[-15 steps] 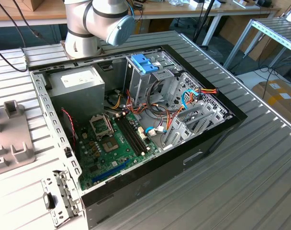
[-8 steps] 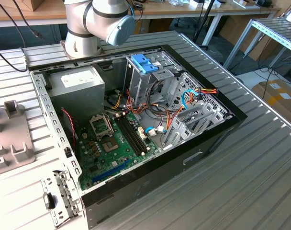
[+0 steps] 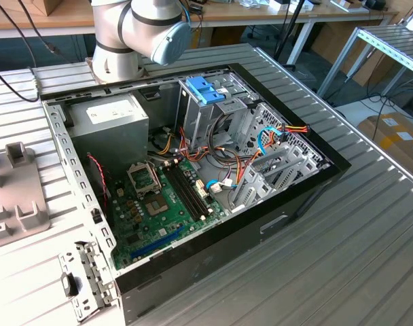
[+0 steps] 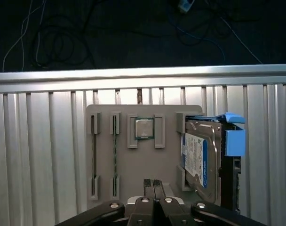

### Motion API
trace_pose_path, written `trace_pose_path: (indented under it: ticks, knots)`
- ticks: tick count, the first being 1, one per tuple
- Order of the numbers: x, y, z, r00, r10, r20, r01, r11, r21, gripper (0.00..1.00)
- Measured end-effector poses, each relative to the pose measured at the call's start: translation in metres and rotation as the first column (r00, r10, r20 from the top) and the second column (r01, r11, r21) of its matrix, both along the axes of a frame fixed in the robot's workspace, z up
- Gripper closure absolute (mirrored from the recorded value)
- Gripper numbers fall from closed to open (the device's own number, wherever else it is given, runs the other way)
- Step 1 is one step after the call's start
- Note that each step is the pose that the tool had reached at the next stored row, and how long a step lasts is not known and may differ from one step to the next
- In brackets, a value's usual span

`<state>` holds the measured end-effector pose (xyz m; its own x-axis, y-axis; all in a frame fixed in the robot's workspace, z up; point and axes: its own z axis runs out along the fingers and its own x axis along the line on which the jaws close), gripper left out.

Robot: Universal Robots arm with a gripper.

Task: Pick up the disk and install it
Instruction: 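Pick up the disk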

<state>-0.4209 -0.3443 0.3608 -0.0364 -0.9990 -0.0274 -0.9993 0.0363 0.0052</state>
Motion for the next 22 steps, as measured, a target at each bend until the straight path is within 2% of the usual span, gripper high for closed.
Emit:
trace_pose_path:
  ticks: [11, 22]
  knots:
    - [0.0000, 0.0000, 0.0000, 0.9985, 0.056, 0.0000, -0.056, 0.9985, 0.0000, 0.89]
    - [0.0000, 0.0000, 0.0000, 0.9926, 0.122, 0.0000, -0.122, 0.9926, 0.0000, 0.89]
